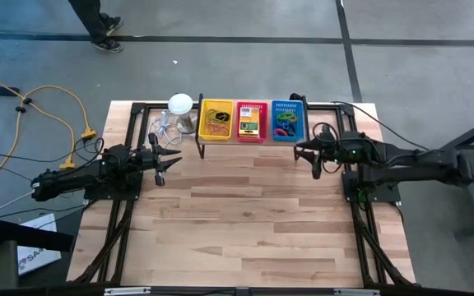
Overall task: Pick & Place Office Desk Supplies
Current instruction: Return to Home Position
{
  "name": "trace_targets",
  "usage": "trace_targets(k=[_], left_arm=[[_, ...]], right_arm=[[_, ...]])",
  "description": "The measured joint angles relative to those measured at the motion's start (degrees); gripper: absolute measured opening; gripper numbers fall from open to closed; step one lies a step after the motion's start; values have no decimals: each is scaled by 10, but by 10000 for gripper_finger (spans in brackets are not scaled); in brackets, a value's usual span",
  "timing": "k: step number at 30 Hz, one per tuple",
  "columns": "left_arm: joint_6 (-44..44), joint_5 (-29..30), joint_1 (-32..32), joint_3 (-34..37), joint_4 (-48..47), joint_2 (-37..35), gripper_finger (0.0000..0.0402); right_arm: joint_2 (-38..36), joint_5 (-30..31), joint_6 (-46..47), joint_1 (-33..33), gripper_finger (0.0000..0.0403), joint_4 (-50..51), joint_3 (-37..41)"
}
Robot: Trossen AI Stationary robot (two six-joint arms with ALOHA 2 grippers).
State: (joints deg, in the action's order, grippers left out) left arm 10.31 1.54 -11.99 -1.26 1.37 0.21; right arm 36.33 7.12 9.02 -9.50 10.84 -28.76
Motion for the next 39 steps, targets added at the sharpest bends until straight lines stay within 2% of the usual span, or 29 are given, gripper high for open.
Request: trace_targets(k=[17,29,39], left_arm=[[0,0,0,0,0,0,93],[0,0,0,0,0,0,93],[0,0,0,0,0,0,93]], right_arm=[[-131,-30,4,0,112,-108,146],[-170,-60,23,0,112,-126,198],[-199,-66,28,0,112,-204,265]])
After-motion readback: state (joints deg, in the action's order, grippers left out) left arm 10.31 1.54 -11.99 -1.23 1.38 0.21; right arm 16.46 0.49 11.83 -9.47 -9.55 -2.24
